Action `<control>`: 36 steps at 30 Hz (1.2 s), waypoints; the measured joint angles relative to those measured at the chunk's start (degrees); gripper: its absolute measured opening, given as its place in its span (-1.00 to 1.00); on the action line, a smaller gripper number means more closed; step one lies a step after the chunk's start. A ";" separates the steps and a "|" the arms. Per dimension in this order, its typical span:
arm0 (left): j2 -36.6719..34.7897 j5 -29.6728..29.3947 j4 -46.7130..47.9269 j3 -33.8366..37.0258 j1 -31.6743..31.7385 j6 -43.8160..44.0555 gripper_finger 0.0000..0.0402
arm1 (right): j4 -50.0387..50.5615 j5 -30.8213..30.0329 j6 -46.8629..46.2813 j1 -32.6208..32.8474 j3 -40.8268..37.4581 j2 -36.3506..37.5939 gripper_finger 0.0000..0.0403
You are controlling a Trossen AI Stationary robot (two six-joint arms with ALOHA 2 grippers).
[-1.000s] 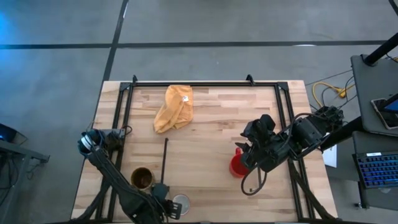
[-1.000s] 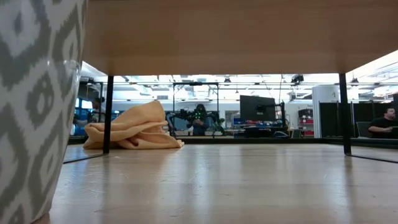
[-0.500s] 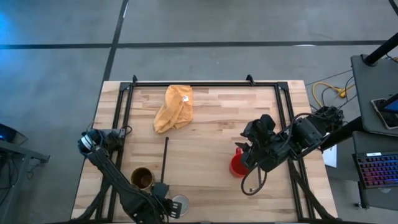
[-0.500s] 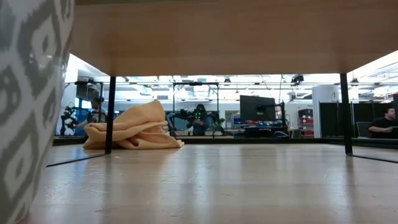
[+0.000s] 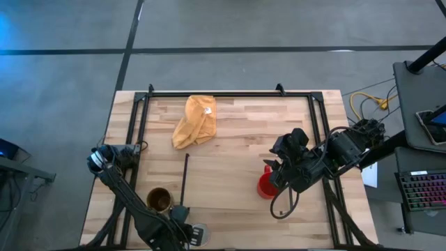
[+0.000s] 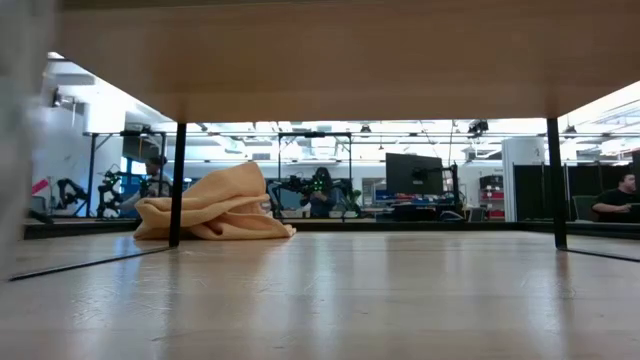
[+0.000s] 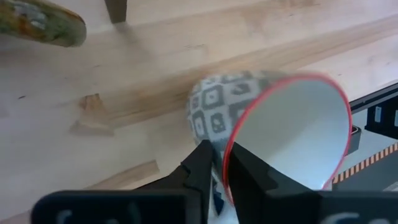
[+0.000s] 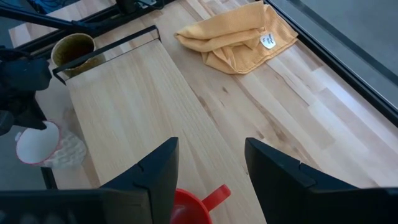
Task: Stack small to large cups/mugs on shelf
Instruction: Put the white mug on the shelf
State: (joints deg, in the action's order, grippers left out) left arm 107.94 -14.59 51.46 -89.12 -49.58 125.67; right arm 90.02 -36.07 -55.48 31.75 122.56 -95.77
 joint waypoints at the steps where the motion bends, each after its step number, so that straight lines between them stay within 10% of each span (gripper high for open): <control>1: 0.00 0.08 0.02 0.00 0.00 0.06 -0.93 | 0.00 -0.01 0.00 0.00 0.00 0.00 -0.12; 36: -0.07 -0.59 2.51 -7.33 -0.02 -2.88 -1.00 | 0.00 -0.07 0.24 -0.02 0.00 0.00 -0.12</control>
State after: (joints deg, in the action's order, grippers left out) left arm 107.87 -15.17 53.97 -96.45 -49.60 122.79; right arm 90.02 -36.14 -55.24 31.73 122.56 -95.77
